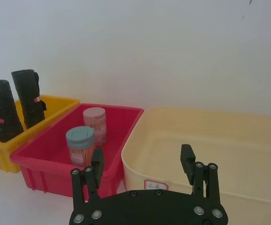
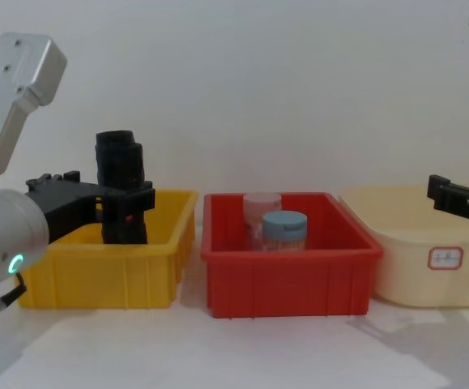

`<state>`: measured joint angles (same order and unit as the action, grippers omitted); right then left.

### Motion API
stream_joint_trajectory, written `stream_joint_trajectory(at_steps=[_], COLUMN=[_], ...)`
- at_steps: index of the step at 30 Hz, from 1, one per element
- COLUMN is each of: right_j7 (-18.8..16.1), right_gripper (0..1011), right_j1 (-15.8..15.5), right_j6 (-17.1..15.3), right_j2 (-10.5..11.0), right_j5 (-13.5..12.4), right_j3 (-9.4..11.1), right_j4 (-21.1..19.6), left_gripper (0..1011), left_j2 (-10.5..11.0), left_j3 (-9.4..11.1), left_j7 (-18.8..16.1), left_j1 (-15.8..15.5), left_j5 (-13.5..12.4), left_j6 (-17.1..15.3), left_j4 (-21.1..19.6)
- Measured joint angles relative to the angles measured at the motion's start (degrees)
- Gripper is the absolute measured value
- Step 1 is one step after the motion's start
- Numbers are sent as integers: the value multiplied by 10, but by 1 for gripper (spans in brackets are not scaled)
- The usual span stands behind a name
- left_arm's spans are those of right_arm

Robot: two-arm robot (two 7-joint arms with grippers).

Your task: Pick up the garbage bag with the one hand and transfer it to the other hand.

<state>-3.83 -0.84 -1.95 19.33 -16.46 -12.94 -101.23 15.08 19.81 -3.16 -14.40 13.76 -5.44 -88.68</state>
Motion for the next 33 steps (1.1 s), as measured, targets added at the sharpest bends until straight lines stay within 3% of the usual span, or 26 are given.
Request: stream_joint_trajectory(at_steps=[12, 25, 33], right_j7=[0, 0, 0], right_gripper=[1000, 1000, 1000], right_j1=[0, 0, 0], right_j6=[0, 0, 0], right_j2=[0, 0, 0], right_j5=[0, 0, 0], right_j3=[0, 0, 0], right_j4=[0, 0, 0], left_gripper=[1000, 1000, 852], left_j2=[-15, -43, -56], left_j3=[-4, -7, -5], left_j7=[6, 14, 24], left_j1=[-30, -82, -111], left_j5=[-3, -9, -13], left_j6=[6, 16, 23], left_j4=[39, 118, 160])
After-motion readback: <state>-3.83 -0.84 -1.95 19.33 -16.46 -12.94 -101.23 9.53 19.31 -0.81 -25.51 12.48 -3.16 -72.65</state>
